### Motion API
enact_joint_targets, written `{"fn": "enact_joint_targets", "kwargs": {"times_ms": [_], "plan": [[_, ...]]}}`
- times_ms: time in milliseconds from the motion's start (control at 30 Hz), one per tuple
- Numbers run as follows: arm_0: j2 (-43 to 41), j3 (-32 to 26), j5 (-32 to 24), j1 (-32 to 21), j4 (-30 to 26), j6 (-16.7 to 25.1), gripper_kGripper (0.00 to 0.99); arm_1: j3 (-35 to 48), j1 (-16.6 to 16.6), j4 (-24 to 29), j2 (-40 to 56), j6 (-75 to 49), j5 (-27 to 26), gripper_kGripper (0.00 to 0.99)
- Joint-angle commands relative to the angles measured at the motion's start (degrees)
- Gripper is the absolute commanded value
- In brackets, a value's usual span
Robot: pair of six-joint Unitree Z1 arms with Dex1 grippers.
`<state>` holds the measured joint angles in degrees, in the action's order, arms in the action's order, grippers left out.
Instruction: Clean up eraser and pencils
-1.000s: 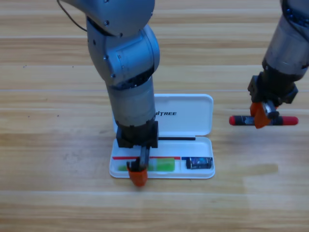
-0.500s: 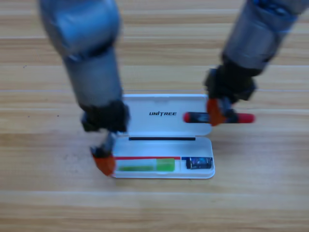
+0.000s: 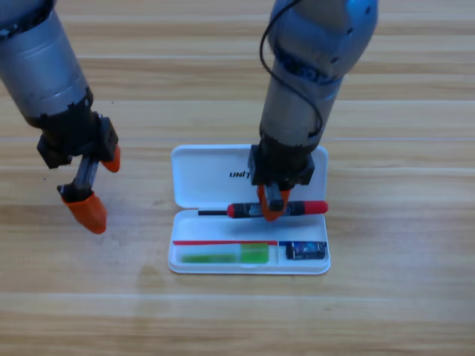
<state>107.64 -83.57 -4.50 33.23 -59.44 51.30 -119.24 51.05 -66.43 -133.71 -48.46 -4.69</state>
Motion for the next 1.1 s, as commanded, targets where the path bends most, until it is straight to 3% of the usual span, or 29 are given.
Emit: {"fn": "enact_joint_targets", "kwargs": {"times_ms": [33,667,700,800,833,967,1100], "plan": [[0.73,1.74,-1.39,-1.24,1.08,0.55,0.99,-1.61,1.68,-0.63,-5.95,0.91,1.0,0.0],[1.96,3.32,-2.0,-1.24,2.57,0.46,0.99,-4.25,1.86,-0.63,-7.8,2.14,0.56,0.0],[2.13,3.41,-2.0,-1.24,2.57,0.46,0.99,-4.25,1.94,-0.63,-7.62,2.23,0.38,0.08],[2.49,3.5,-2.09,-1.24,2.57,0.46,0.99,-3.99,2.21,-0.63,-6.13,3.46,0.38,0.785],[2.57,3.59,-2.09,-1.24,2.57,0.46,0.99,-3.81,2.3,-0.63,-5.25,3.9,0.29,0.862],[2.75,3.59,-2.09,-1.24,2.57,0.46,0.99,-2.32,3.0,-0.81,-0.15,4.95,-1.64,0.907],[2.84,3.5,-2.09,-1.24,2.66,0.38,0.99,1.02,3.61,-0.81,9.08,6.45,-7.35,0.962]]}}
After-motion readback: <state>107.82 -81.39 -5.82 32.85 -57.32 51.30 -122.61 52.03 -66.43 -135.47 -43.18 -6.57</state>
